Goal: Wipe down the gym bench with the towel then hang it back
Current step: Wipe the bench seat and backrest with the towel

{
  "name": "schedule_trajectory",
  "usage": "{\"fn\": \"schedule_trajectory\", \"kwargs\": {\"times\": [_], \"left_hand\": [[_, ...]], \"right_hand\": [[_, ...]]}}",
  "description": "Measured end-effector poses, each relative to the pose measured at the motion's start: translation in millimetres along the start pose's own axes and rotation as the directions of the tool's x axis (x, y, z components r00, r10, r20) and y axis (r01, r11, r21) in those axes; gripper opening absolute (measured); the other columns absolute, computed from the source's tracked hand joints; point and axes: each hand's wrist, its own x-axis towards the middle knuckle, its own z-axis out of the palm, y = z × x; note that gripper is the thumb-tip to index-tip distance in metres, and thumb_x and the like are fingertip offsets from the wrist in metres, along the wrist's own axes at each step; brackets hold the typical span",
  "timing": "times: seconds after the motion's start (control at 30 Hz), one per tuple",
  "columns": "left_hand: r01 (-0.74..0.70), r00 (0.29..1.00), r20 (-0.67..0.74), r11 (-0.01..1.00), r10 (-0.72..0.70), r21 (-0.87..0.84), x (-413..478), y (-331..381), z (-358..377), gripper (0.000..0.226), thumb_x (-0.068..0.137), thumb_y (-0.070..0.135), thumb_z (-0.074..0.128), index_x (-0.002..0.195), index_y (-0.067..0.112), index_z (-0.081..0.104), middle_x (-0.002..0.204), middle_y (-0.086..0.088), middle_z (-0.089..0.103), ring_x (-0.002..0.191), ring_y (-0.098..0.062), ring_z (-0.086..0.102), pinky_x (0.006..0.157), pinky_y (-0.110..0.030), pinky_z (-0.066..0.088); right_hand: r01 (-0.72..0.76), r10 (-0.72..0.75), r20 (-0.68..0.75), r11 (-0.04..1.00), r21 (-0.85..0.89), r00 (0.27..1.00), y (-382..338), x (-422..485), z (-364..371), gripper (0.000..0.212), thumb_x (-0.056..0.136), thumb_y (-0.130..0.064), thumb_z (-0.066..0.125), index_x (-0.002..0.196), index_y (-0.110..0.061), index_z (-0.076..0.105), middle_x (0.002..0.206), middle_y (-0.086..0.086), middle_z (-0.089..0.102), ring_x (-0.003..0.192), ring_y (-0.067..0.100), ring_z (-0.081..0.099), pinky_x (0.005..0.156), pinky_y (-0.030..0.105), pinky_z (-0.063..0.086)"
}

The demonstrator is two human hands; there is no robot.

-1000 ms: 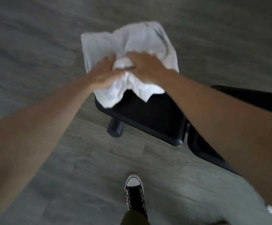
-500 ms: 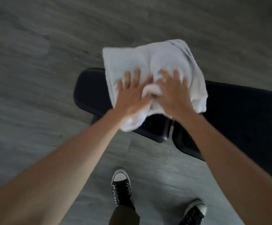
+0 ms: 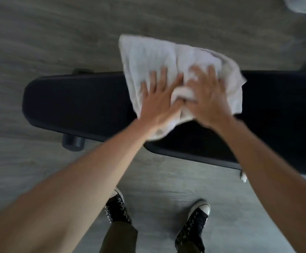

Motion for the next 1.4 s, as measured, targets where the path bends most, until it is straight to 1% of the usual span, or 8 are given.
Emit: {"fn": "schedule_trajectory", "kwargs": {"times": [0.3, 0.57, 0.73, 0.9, 1.03, 1.13, 1.23, 1.4], "left_hand": [[-0.058, 0.998, 0.034, 0.988, 0.054, 0.144, 11, 27, 7, 0.071, 0.098, 0.054, 0.024, 0.166, 0.04, 0.007, 0.177, -0.01, -0.004, 0.162, -0.034, -0.01, 0.127, -0.059, -0.009], [-0.19, 0.976, 0.132, 0.974, 0.173, 0.126, -162, 63, 78, 0.079, 0.094, 0.06, 0.028, 0.166, 0.032, 0.007, 0.176, -0.016, -0.002, 0.162, -0.039, -0.006, 0.126, -0.065, -0.002], [-0.12, 0.984, 0.134, 0.993, 0.119, 0.005, -66, 111, 48, 0.078, 0.089, 0.057, 0.023, 0.164, 0.043, 0.013, 0.175, -0.01, 0.01, 0.162, -0.035, 0.003, 0.126, -0.061, 0.004], [-0.1, 0.987, 0.136, 0.988, 0.083, 0.12, 55, 148, 37, 0.067, 0.1, 0.053, 0.027, 0.163, 0.05, 0.007, 0.176, -0.011, -0.004, 0.162, -0.038, -0.007, 0.126, -0.063, -0.003], [-0.133, 0.991, 0.02, 0.984, 0.131, 0.115, -16, 166, 87, 0.067, 0.101, 0.053, 0.026, 0.164, 0.047, 0.005, 0.175, -0.008, -0.015, 0.16, -0.032, -0.02, 0.127, -0.06, -0.009], [-0.231, 0.97, 0.102, 0.969, 0.221, 0.091, -88, 179, 115, 0.073, 0.096, 0.057, 0.026, 0.165, 0.043, 0.008, 0.175, -0.008, -0.015, 0.16, -0.032, -0.021, 0.126, -0.06, -0.009], [-0.255, 0.951, 0.179, 0.967, 0.252, -0.004, -106, 203, 118, 0.074, 0.092, 0.056, 0.022, 0.164, 0.044, 0.013, 0.176, -0.008, -0.009, 0.161, -0.03, -0.018, 0.127, -0.058, -0.011], [-0.245, 0.963, 0.079, 0.959, 0.257, -0.143, 21, 278, 87, 0.067, 0.094, 0.052, 0.026, 0.161, 0.048, 0.026, 0.169, -0.012, 0.027, 0.16, -0.034, 0.013, 0.124, -0.065, 0.007]], "right_hand": [[-0.045, 0.063, -0.093, 0.982, 0.182, 0.994, 29, -16, -5, 0.023, 0.077, -0.048, 0.054, 0.087, -0.027, 0.052, 0.159, -0.004, 0.039, 0.152, 0.039, 0.021, 0.114, 0.05, 0.035], [0.0, 0.018, -0.051, 0.949, 0.316, 0.999, 27, -220, 43, 0.027, 0.085, -0.029, 0.067, 0.107, -0.016, 0.061, 0.163, 0.009, 0.034, 0.155, 0.045, 0.01, 0.109, 0.069, 0.038], [-0.019, 0.067, -0.135, 0.943, 0.332, 0.989, 80, -156, 1, 0.054, 0.09, -0.049, 0.047, 0.129, -0.013, 0.058, 0.162, 0.017, 0.033, 0.153, 0.044, 0.019, 0.111, 0.058, 0.04], [-0.2, 0.225, -0.046, 0.929, 0.31, 0.973, 154, -56, -39, 0.033, 0.089, -0.046, 0.058, 0.113, -0.025, 0.066, 0.168, 0.005, 0.022, 0.155, 0.038, 0.012, 0.122, 0.054, 0.023], [-0.202, 0.228, -0.076, 0.945, 0.256, 0.971, 154, -130, -15, 0.034, 0.093, -0.04, 0.06, 0.123, -0.024, 0.062, 0.17, -0.002, 0.016, 0.156, 0.041, 0.006, 0.121, 0.058, 0.021], [-0.198, 0.267, -0.128, 0.897, 0.394, 0.955, 142, -227, 1, 0.02, 0.086, -0.027, 0.07, 0.103, -0.019, 0.065, 0.168, -0.001, 0.025, 0.154, 0.044, 0.015, 0.112, 0.061, 0.037], [-0.171, 0.302, -0.178, 0.837, 0.52, 0.937, 147, -264, -4, 0.01, 0.087, -0.021, 0.068, 0.093, -0.017, 0.061, 0.166, 0.001, 0.031, 0.149, 0.037, 0.034, 0.094, 0.048, 0.055], [-0.151, 0.346, -0.317, 0.849, 0.507, 0.883, 233, -175, -68, 0.011, 0.089, -0.014, 0.06, 0.097, -0.007, 0.064, 0.162, 0.016, 0.034, 0.134, 0.024, 0.049, 0.092, 0.022, 0.04]]}}
